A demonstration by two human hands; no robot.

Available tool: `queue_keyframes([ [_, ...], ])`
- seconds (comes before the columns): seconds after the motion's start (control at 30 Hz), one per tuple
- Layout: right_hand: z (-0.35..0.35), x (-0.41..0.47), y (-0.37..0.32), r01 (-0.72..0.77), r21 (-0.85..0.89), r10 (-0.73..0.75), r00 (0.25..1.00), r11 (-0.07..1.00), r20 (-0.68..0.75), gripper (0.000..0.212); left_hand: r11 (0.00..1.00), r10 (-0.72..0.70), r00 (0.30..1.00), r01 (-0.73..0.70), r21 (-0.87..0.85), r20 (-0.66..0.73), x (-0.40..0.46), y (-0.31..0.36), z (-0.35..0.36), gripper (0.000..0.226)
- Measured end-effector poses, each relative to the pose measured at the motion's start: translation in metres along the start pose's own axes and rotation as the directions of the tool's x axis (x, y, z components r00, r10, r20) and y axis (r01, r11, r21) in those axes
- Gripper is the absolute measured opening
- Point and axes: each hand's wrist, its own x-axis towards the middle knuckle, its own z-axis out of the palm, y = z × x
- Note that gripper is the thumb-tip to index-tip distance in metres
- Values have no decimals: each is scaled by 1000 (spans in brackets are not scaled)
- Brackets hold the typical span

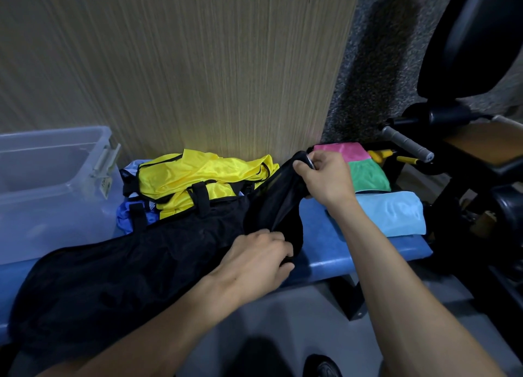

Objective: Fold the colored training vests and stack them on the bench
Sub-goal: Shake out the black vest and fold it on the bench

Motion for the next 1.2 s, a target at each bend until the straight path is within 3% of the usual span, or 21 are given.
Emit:
queue_keyframes([
  [0.13, 0, 0, -1, -1, 17, 1, 1000, 1000, 3, 25, 996, -41, 999, 40, -74, -12, 1, 1, -1, 20],
  [0.3, 2, -1, 0, -3, 33, 3, 1000, 999, 17, 23, 999, -53, 990, 52, 12, 134, 7, 0, 0, 21],
  [0.4, 1, 0, 3, 2, 39, -2, 1000, 999, 8, 24, 997, -75, 994, 75, 9, 85, 11, 2, -1, 27],
  [0.53, 0, 3, 8, -8, 40, 8, 1000, 999, -5, 24, 985, -118, 993, 119, 127, -14, 13, 6, -6, 31],
  [0.7, 0, 7, 16, -31, 43, 32, 999, 999, -23, 26, 998, -39, 999, 37, 59, 28, 9, 15, -16, 31],
  [0.9, 1, 16, 22, -47, 49, 51, 996, 998, -73, 30, 940, 6, 1000, -11, 342, 13, 11, 30, -19, 24],
  [1.0, 1, 20, 25, -54, 35, 57, 995, 998, -86, 29, 922, -10, 999, -9, 387, 47, 13, 41, -10, 28],
  [1.1, -1, 23, 29, -34, -16, 32, 995, 999, -93, 21, 939, 130, 991, -114, 325, -28, 9, 43, 10, 55],
  [1.2, -7, 26, 36, -39, -69, 31, 993, 997, -111, 17, 968, 236, 954, -214, 130, -183, 6, 34, 14, 50],
])
